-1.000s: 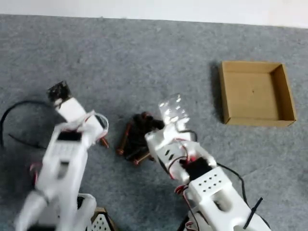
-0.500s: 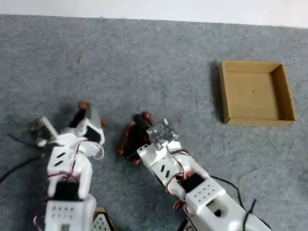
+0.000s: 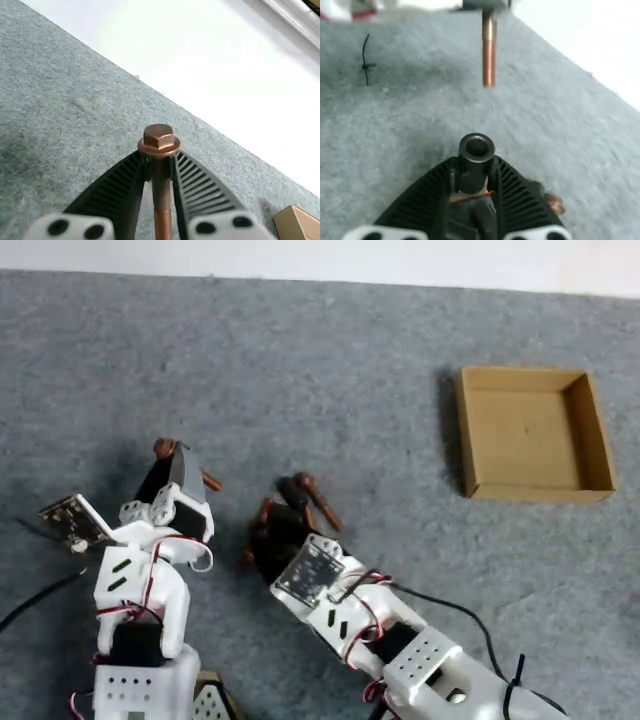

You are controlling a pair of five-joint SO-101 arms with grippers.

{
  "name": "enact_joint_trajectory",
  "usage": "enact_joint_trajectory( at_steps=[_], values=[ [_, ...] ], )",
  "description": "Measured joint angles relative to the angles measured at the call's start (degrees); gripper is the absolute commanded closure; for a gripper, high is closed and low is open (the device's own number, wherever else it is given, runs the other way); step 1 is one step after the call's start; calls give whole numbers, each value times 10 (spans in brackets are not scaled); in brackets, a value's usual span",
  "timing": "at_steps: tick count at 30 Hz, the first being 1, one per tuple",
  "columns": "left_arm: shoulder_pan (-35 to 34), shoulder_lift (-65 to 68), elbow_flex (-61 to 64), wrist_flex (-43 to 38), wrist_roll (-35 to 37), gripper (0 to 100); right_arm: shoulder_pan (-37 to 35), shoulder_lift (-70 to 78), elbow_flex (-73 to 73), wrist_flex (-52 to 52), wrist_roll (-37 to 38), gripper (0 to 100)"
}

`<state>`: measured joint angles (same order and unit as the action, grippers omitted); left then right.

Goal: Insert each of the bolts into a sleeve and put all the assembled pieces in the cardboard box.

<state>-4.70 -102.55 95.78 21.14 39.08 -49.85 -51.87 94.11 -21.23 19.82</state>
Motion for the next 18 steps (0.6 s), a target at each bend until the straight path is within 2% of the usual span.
enact_joint_trajectory(
  at_steps=[12, 18],
  values=[
    [12, 0, 0, 2, 0, 996, 5, -2, 2, -36, 0, 995],
    [12, 0, 0, 2, 0, 996, 15, -110, 12, -36, 0, 995]
  ],
)
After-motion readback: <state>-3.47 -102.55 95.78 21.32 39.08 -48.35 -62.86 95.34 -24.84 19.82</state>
